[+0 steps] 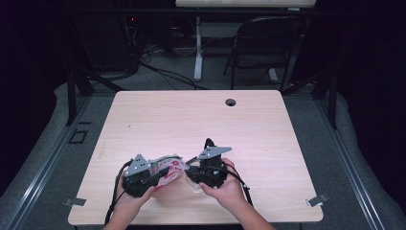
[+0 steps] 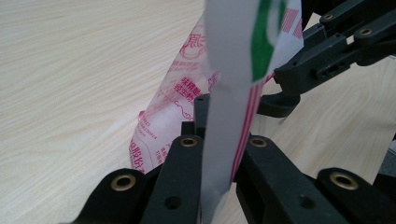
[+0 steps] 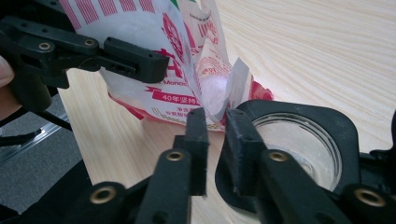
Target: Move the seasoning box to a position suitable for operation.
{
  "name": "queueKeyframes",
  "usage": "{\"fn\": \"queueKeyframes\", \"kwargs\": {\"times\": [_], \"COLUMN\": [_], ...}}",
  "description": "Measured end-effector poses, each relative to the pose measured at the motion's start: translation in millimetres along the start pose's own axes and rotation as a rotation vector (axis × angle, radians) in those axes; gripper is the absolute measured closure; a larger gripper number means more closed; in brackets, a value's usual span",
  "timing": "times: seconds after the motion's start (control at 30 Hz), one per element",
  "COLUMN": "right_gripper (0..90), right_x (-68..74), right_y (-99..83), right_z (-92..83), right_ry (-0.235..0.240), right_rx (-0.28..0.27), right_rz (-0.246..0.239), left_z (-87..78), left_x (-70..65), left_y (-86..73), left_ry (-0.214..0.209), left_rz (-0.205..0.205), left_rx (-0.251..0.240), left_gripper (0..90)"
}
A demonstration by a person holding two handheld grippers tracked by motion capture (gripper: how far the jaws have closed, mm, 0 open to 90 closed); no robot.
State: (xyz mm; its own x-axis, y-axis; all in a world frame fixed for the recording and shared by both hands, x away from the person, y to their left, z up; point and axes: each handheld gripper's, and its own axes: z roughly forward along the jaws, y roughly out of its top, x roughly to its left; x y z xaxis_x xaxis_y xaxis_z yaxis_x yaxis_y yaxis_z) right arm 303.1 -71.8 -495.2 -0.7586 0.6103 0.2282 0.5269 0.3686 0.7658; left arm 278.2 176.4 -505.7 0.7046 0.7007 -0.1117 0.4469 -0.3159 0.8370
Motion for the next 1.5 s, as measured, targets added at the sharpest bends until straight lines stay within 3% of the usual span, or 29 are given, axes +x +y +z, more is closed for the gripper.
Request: {"fn": "queueKeyframes", "kwargs": {"times": [0.23,0.37,0.57,0.67,0.87,1.03,1.1,1.37,1.5], "right_gripper": [89.3,90.0,90.0,90.0,90.0,90.0,90.0,90.0,90.0], "right_x": [-1.2,-2.0,0.9,-0.6,-0.8,-1.9,-2.2,-2.0,-2.4], "right_y": [2.0,2.8,8.6,10.9,10.0,9.1,8.8,8.1,7.5], "right_z": [2.8,3.1,2.0,-0.1,-0.3,-0.8,-0.6,-0.3,-0.8], "right_ry": [0.010,0.012,-0.023,-0.010,0.000,0.005,0.009,0.011,0.010], "right_rx": [0.003,-0.003,-0.034,-0.049,-0.046,-0.043,-0.045,-0.050,-0.048], "right_rz": [-0.009,-0.003,-0.043,-0.027,-0.025,-0.023,-0.020,-0.017,-0.020], "left_z": [-3.0,-4.1,-7.4,-8.1,-4.5,1.7,4.8,11.8,15.9], "left_x": [1.0,0.5,1.6,1.6,3.5,5.6,5.1,10.9,12.9], "left_y": [-1.1,-0.7,1.0,1.0,-4.9,-13.5,-18.2,-30.4,-37.3], "left_ry": [0.002,0.003,0.003,-0.001,0.000,-0.039,-0.018,-0.009,0.013], "left_rz": [-0.002,-0.004,0.000,-0.002,-0.001,-0.011,0.004,-0.010,0.002], "left_rx": [-0.004,-0.008,-0.021,-0.027,-0.016,0.031,0.049,0.034,0.035], "left_gripper": [89.3,89.2,89.0,87.3,71.5,59.3,55.9,49.9,46.8]}}
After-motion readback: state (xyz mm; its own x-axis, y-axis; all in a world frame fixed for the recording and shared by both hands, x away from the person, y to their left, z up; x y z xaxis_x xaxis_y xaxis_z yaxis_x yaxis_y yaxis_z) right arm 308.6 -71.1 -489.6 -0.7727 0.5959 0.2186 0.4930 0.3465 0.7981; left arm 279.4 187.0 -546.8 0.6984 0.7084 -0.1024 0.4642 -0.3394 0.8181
